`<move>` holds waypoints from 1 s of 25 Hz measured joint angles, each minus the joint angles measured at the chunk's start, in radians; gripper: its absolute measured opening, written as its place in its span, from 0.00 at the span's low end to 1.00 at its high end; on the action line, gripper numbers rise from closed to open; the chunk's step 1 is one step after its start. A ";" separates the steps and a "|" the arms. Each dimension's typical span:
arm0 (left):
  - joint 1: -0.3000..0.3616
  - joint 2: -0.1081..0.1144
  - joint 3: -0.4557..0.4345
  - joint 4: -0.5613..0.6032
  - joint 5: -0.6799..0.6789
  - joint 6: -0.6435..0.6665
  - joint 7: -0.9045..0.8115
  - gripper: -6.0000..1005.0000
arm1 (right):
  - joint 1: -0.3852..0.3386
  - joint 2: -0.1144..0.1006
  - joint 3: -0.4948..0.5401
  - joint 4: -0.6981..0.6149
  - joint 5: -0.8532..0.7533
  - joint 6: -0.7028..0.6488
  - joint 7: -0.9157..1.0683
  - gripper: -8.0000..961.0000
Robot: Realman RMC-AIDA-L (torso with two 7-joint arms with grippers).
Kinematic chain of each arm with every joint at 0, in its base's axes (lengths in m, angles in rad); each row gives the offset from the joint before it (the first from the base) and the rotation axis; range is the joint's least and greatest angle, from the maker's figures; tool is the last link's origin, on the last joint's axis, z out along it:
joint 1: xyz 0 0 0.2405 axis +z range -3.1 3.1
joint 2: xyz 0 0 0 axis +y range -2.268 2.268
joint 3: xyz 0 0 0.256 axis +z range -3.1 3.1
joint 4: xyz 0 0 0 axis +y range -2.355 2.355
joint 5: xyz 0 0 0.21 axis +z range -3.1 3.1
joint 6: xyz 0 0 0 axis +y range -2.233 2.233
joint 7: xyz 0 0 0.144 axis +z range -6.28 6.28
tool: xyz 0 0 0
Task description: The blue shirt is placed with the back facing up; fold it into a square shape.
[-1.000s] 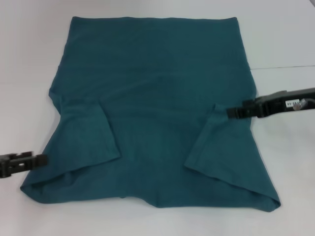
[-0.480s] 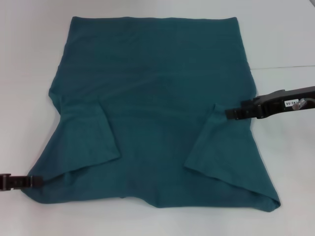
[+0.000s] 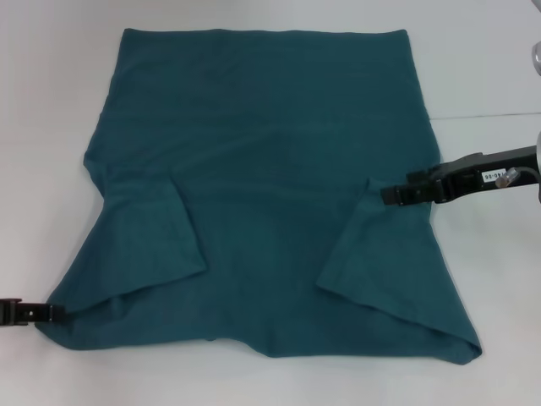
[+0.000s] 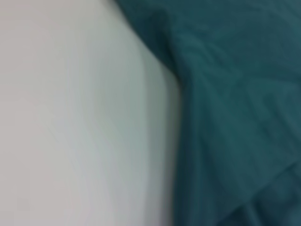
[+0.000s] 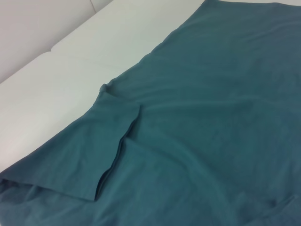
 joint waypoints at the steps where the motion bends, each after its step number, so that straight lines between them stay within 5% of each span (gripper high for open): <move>1: -0.001 -0.003 0.008 0.002 0.010 -0.012 -0.006 0.70 | 0.000 0.000 0.000 0.000 0.000 0.002 0.000 0.73; 10: -0.018 -0.034 0.083 0.024 0.073 -0.081 -0.036 0.70 | 0.003 0.002 -0.001 0.002 0.000 0.004 0.000 0.73; 25: -0.031 -0.029 0.087 0.016 0.079 -0.034 -0.068 0.69 | 0.005 0.007 -0.003 0.006 -0.012 0.029 0.000 0.73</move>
